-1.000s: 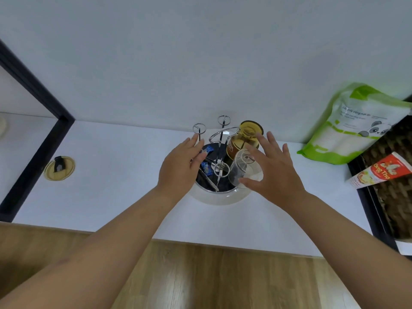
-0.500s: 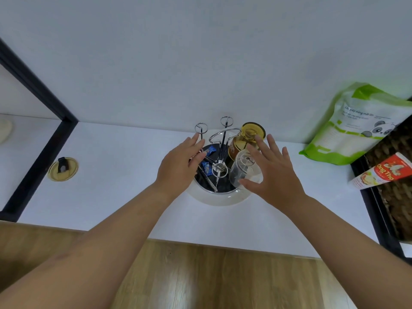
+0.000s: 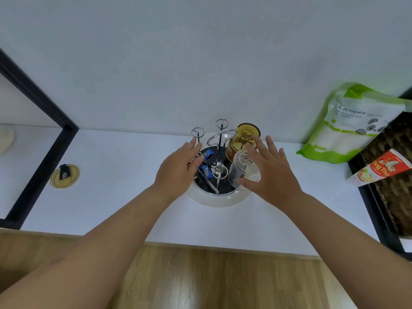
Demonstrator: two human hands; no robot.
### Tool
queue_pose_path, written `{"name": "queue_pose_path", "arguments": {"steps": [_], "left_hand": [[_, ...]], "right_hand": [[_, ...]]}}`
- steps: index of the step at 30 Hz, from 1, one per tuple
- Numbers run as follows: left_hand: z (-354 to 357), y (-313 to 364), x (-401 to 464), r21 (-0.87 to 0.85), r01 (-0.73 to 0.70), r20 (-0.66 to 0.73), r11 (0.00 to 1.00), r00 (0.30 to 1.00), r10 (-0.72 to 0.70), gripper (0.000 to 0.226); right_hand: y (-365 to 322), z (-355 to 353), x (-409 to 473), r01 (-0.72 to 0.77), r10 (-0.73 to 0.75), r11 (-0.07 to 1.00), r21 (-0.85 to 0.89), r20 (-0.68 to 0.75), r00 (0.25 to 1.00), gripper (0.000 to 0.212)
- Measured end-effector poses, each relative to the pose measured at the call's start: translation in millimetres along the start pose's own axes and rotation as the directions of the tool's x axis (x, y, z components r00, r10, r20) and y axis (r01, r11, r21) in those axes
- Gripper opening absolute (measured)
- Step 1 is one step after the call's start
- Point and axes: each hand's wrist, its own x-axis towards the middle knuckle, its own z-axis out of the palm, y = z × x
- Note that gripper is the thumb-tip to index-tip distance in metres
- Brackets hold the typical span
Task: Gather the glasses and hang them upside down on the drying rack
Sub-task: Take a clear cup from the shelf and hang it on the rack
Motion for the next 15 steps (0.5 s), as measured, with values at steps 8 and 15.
{"name": "queue_pose_path", "arguments": {"steps": [8, 15], "left_hand": [[2.2, 4.0, -4.3, -0.002, 0.011, 0.009, 1.0, 1.0, -0.011, 0.049], [-15.9, 8.8, -7.8, -0.003, 0.034, -0.038, 0.999, 0.999, -0.035, 0.048]], "right_hand": [[-0.3, -4.4, -3.1, -0.02, 0.02, 1.0, 0.001, 0.012, 1.0, 0.102], [-5.7, -18.0, -8.2, -0.023, 0.021, 1.0, 0.022, 0.061, 0.998, 0.102]]}}
